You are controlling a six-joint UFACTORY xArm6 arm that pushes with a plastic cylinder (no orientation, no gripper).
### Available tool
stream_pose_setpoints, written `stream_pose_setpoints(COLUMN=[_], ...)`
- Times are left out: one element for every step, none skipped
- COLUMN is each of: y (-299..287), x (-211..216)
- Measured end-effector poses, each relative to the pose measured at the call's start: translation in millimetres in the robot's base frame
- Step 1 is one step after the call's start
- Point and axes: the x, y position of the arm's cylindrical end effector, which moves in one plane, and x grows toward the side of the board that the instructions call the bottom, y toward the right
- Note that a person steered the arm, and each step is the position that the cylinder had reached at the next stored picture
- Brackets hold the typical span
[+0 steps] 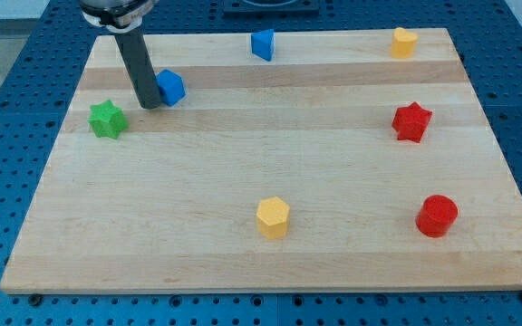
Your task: Slide the green circle parallel to the blue cube
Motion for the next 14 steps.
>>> stream_pose_setpoints(y=[-13.5,-42.6,-77.1,-111.4,-123.1,-122.1,-121.0,-120.3,-104.5,-75.7,-68.1,-76.9,-78.3,-78.3], x=[-6.5,-6.5,-6.5,-15.4,-25.8,-51.2,-85.2,-120.6,-148.9,-154.1,-150.3,-150.3,-150.3,-148.8])
